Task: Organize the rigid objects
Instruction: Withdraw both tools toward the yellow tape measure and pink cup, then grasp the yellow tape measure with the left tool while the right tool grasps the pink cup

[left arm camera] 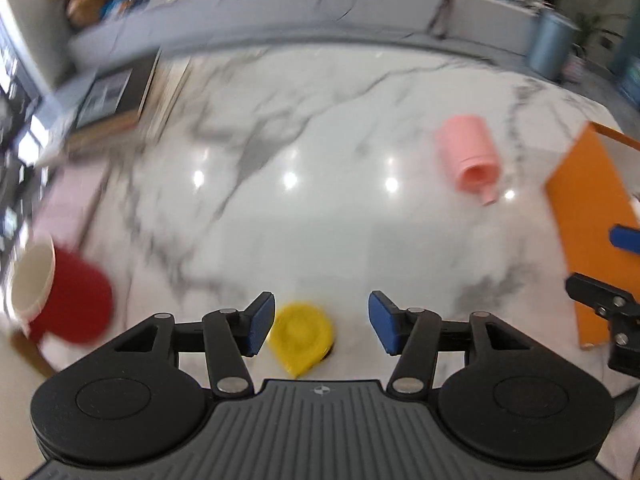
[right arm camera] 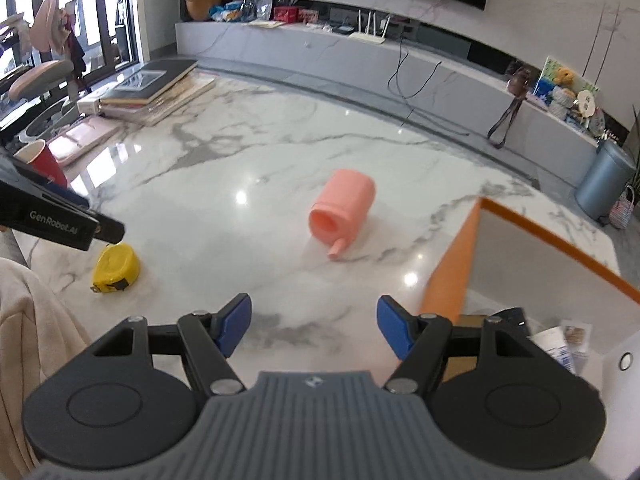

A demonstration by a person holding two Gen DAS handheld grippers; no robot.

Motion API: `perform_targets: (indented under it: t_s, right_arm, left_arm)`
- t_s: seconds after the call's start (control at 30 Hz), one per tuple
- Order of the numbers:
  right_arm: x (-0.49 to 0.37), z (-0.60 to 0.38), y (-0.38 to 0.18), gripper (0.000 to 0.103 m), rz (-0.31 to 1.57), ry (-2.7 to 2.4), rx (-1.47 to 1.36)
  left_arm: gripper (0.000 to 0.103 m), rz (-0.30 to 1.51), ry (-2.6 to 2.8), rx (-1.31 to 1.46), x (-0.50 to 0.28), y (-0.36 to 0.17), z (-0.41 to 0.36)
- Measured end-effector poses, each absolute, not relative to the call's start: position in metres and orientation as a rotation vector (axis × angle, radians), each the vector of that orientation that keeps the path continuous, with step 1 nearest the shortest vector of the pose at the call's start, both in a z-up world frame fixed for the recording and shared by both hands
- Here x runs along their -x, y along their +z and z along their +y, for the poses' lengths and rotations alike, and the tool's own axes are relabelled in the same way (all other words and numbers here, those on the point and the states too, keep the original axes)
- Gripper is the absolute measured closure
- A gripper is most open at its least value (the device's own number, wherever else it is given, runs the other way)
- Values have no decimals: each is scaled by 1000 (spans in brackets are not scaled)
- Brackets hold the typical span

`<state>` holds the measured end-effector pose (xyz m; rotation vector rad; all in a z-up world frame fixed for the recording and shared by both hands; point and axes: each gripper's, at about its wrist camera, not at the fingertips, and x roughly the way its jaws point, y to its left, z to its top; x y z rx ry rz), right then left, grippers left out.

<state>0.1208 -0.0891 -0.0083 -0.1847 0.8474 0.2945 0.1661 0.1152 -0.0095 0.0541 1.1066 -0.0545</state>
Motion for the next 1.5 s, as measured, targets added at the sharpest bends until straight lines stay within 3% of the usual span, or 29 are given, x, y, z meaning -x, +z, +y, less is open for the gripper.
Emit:
perform_targets:
  t_s: [0.37,0.5,0.53,1.07,1.5]
  right_arm:
    - [-134,-77,-25,33,892,300,200]
    - [-139,-77,-30,33,903,299,210]
    - [-140,-76,-31,32,905,298,214]
    - [-176,-62,-45,29,954,244,226]
    - [-259,-73,-59,27,1026,103,-8]
  left_arm:
    - [32,1264,62,195,-184,-54,148]
    - [36,1274,79,212,-187,-62,148]
    - [41,1273,85,210,-188,-63,148]
    - [45,1179,-22,64,-205,-69,108]
    - [45,1027,-120,107,-221,-78,91]
